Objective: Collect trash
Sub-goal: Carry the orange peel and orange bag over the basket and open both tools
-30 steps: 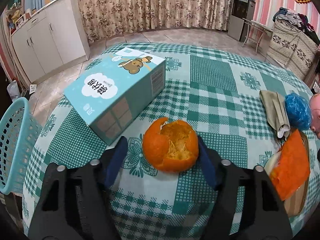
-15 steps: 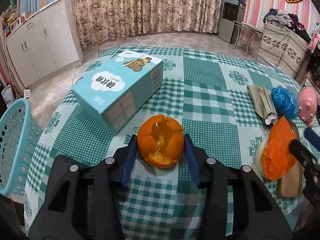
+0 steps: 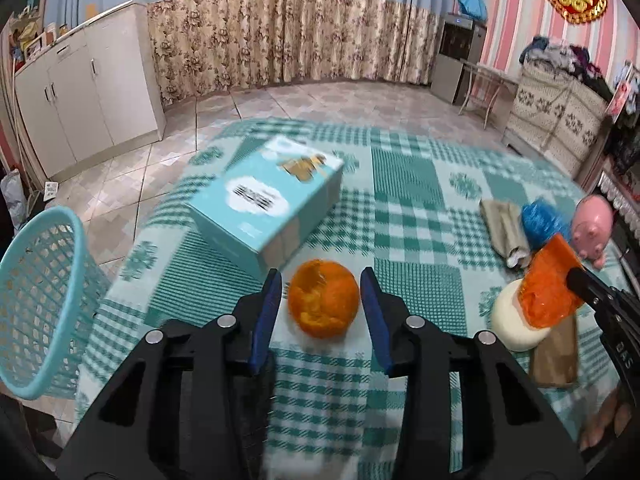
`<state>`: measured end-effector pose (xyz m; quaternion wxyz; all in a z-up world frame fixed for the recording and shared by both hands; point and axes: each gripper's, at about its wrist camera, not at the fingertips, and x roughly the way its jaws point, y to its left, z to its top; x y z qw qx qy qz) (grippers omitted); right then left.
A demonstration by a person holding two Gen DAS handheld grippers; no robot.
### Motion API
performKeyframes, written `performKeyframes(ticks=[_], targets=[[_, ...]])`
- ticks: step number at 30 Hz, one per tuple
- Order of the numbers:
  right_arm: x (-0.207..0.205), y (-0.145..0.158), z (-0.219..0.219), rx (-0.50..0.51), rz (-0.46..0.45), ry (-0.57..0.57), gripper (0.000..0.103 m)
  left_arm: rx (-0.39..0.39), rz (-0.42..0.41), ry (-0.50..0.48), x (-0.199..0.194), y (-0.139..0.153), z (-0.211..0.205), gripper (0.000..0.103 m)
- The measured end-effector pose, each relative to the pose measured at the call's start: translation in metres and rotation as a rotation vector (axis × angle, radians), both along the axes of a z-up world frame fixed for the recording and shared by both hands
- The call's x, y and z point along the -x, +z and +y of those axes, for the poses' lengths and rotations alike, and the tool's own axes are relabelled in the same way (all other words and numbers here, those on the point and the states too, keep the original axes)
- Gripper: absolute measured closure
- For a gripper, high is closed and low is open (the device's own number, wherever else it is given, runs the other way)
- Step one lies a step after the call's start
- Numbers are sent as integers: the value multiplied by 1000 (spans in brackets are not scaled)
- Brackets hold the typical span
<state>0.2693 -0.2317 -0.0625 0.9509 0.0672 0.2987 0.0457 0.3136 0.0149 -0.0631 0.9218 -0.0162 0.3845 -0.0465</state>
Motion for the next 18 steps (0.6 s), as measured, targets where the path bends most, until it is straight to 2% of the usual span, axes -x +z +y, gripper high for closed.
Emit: performKeyframes(ticks=[5, 9, 14, 15, 17, 18], targets=[[5, 25, 15, 50, -54, -3, 100, -9, -24, -12, 18, 18, 23, 73], [7, 42, 24, 44, -71, 7, 100, -37, -43, -1, 33, 25, 48, 73], [16, 62, 36, 53, -108, 15, 100, -28, -33, 51, 41, 28, 90, 73], [18, 65, 38, 57, -115, 18, 100, -26, -30, 58, 42, 28, 93, 72], [20, 66, 39, 61, -116, 16, 100, -20, -30, 60, 43, 29, 95, 50], [19, 63, 37, 57, -112, 16, 100, -21, -37, 61, 43, 30, 92, 44]])
